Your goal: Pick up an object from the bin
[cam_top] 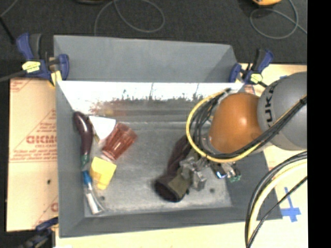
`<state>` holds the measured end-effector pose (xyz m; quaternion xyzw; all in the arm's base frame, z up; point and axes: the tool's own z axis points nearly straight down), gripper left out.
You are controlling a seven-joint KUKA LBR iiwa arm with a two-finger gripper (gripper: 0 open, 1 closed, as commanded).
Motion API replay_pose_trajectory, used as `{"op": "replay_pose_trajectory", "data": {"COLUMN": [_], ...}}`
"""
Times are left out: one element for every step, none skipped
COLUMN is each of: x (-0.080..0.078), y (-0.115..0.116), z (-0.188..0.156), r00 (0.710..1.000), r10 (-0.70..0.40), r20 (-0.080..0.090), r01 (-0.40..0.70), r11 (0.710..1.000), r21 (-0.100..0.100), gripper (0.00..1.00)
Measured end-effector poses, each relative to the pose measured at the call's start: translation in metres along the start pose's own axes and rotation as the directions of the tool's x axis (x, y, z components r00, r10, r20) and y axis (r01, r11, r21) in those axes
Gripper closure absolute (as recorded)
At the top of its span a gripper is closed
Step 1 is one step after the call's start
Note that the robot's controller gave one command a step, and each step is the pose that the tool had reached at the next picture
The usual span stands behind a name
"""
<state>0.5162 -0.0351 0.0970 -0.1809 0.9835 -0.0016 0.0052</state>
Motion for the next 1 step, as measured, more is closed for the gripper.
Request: {"op": "replay_pose_trajectory", "data": {"x": [0.0021], "y": [-0.0256], "z": [-0.1616], "r00": [0.987], "r10": [0.16], "r20": [0.007], "r01": [-0.16], "r11": [0.987], "r21": [0.001], "gripper": [1.0]}}
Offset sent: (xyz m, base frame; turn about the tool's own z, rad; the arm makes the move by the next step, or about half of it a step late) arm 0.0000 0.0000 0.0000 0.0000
